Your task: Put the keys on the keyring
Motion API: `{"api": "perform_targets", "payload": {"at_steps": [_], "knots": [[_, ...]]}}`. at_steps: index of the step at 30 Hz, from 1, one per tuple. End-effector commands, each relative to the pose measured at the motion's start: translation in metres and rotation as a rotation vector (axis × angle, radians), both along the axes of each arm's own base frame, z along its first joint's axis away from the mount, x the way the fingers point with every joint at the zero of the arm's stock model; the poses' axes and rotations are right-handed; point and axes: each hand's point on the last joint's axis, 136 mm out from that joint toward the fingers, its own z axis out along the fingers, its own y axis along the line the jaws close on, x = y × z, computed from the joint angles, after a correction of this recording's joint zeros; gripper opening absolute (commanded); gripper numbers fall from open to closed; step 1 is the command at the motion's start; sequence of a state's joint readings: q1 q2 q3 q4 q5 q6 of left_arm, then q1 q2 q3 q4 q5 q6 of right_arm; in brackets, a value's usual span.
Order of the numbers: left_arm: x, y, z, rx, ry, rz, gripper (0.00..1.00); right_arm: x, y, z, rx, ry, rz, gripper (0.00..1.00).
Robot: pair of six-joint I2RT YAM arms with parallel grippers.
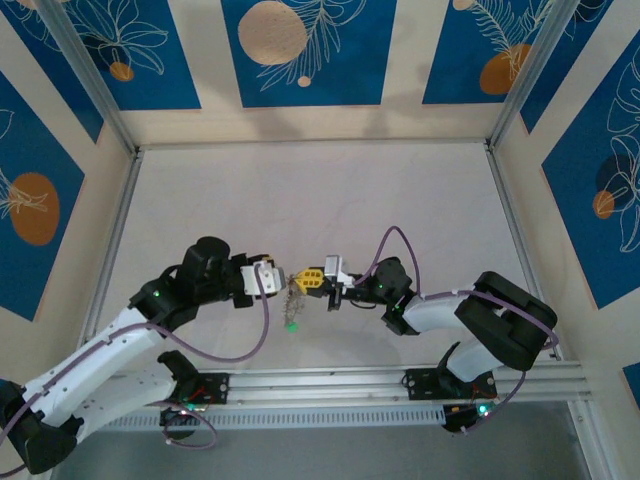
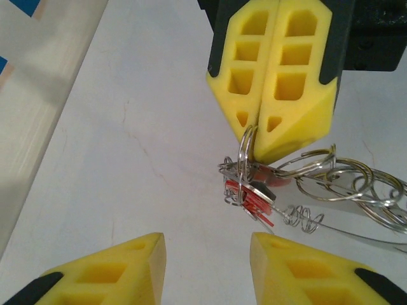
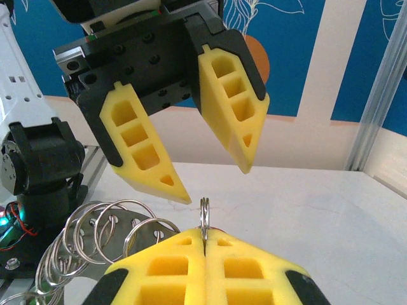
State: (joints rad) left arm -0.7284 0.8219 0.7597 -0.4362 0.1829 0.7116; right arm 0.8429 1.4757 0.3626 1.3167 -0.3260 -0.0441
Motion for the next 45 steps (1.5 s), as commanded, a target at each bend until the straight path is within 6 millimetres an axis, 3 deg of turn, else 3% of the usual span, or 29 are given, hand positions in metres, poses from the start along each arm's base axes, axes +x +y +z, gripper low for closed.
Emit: {"api": "perform_targets", "payload": {"at_steps": [1, 13, 16, 21, 23, 32, 37, 45], "knots": [[0.002, -0.005, 0.005, -0.038, 0.009, -0.006, 0.39, -0.002, 0.0, 0.027, 0.071, -0.063, 0.018, 0.0], [-0.012, -0.026, 0.008, -0.101, 0.077, -0.133, 0.34, -0.002, -0.001, 0.029, 0.074, -0.063, 0.012, 0.0], [-0.012, -0.028, 0.005, -0.089, 0.092, -0.14, 0.28, -0.003, -0.001, 0.029, 0.075, -0.064, 0.017, 0.0], [-0.007, -0.028, 0.004, -0.069, 0.082, -0.127, 0.04, -0.003, -0.001, 0.031, 0.077, -0.068, 0.02, 0.0], [-0.003, -0.026, 0.001, -0.045, 0.076, -0.112, 0.0, -0.002, -0.001, 0.032, 0.08, -0.068, 0.017, 0.0], [0.0, -0.011, -0.015, 0.06, 0.067, -0.073, 0.0, -0.001, -0.005, 0.035, 0.097, -0.064, -0.007, 0.0], [-0.005, -0.019, -0.008, -0.014, 0.1, -0.087, 0.17, 0.0, -0.004, 0.035, 0.101, -0.063, -0.003, 0.0], [-0.002, -0.022, 0.011, -0.079, 0.068, -0.076, 0.26, 0.0, -0.002, 0.033, 0.096, -0.057, 0.005, 0.0]]}}
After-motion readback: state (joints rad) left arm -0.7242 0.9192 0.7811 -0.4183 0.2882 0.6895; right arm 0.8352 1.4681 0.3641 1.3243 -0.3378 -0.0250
